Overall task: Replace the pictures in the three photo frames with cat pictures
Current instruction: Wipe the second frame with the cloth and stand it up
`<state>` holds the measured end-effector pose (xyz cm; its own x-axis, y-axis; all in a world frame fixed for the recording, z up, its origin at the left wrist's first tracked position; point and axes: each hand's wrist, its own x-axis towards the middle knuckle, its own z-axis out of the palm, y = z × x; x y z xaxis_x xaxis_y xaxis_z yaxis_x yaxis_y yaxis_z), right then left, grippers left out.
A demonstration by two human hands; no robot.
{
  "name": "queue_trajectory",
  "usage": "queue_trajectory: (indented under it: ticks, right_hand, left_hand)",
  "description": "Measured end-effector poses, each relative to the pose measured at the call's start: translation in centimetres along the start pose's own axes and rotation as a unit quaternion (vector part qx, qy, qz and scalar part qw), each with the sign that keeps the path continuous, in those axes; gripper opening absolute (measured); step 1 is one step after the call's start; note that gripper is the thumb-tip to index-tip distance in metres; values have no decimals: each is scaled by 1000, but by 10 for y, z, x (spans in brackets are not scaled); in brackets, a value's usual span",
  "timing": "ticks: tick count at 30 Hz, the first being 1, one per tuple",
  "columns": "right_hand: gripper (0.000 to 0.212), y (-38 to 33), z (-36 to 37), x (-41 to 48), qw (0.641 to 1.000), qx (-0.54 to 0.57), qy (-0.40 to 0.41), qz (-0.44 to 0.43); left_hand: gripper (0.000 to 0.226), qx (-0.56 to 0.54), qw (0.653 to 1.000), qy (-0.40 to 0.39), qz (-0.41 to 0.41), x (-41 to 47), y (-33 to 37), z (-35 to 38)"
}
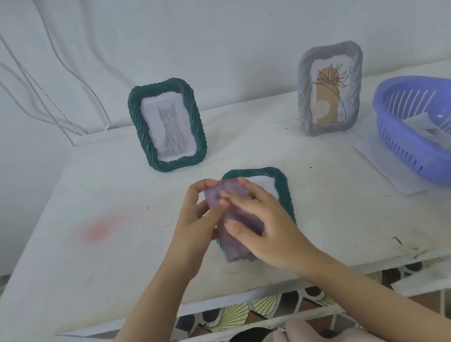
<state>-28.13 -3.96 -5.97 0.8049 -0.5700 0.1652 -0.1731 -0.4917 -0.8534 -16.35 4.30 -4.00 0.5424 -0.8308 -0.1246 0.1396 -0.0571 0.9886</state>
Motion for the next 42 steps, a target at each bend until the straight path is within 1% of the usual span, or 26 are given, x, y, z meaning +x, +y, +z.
queue_trajectory:
  ticks: [2, 3, 4, 5, 7, 9, 11, 12, 13, 15, 16, 17, 19, 21, 23, 25, 28, 32, 33, 34, 36, 37, 38, 39, 41, 42]
  right_hand:
    - [49, 0, -2, 0, 999, 22, 1, 24]
    - [48, 2, -5, -1, 999, 8, 10, 34]
    - [49, 5, -8, -1, 998, -40, 23, 42]
    - [51, 10, -11, 0, 992, -114, 34, 53]
    - [58, 20, -17, 0, 960, -262, 42, 95]
    - [61, 28, -22, 0, 930, -328, 40, 161]
    - [62, 34, -25, 0, 915, -344, 38, 208]
    - [62, 36, -26, -1, 911, -346, 39, 219]
    - [63, 37, -27, -1, 912, -343, 42, 224]
    - [62, 37, -28, -1, 920, -324, 51, 216]
    - [63, 37, -28, -1, 925, -312, 55, 208]
    - [63, 37, -27, -1, 931, -300, 59, 200]
    - [64, 37, -27, -1, 939, -280, 69, 188]
    - [64, 39, -26, -2, 948, -250, 86, 175]
    - [67, 40, -26, -2, 960, -203, 105, 161]
    - [70, 39, -25, -3, 971, -155, 117, 139]
    - [71, 33, -26, -6, 980, -94, 132, 117]
    - [76, 34, -30, -5, 979, -9, 181, 96]
    - [77, 34, -31, -5, 977, 9, 190, 95]
    - [76, 35, -32, -5, 976, 28, 194, 95]
    - [74, 35, -34, -6, 975, 52, 201, 84]
    - [73, 36, -36, -7, 973, 60, 208, 76]
    - [72, 36, -37, -7, 972, 68, 217, 66]
    - [72, 37, -38, -7, 970, 76, 224, 57]
    - [72, 37, -39, -6, 968, 84, 234, 35]
    - [74, 36, -39, -5, 967, 85, 238, 23]
  left_hand:
    - [26, -11, 999, 39, -12, 5, -4, -13]
    - [28, -11, 998, 54, -17, 6, -4, -20]
    - [29, -8, 997, 69, -20, 8, -3, -28]
    - [29, 2, 996, 84, -22, 9, -2, -36]
    - [30, 36, 992, 118, -20, 10, 2, -52]
    - [36, 79, 985, 154, -14, 12, 4, -70]
    - [39, 145, 973, 179, -11, 16, 3, -86]
    - [39, 197, 963, 186, -9, 18, 1, -93]
    - [38, 269, 944, 189, -10, 21, -2, -99]
    - [40, 427, 883, 194, -4, 23, -9, -105]
    - [42, 481, 855, 196, 10, 22, -11, -103]
    - [44, 510, 837, 197, 34, 21, -14, -101]
    - [44, 521, 827, 180, 110, 20, -16, -93]
    - [40, 510, 834, 141, 159, 20, -15, -80]
    - [38, 505, 840, 92, 178, 19, -15, -67]
    - [39, 514, 836, 50, 184, 19, -20, -56]
    - [43, 535, 829, 2, 164, 22, -29, -48]
    - [43, 513, 846, -47, 140, 24, -35, -37]
    - [42, 488, 861, -59, 134, 24, -35, -34]
    - [39, 443, 885, -66, 123, 24, -34, -29]
    - [32, 304, 946, -63, 90, 24, -30, -22]
    - [31, 227, 970, -58, 70, 25, -27, -20]
    - [31, 159, 984, -59, 52, 26, -24, -19]
    - [32, 105, 991, -67, 38, 29, -22, -20]
    - [34, 31, 996, -87, 19, 34, -18, -20]
    - [35, 12, 996, -91, 14, 36, -17, -19]
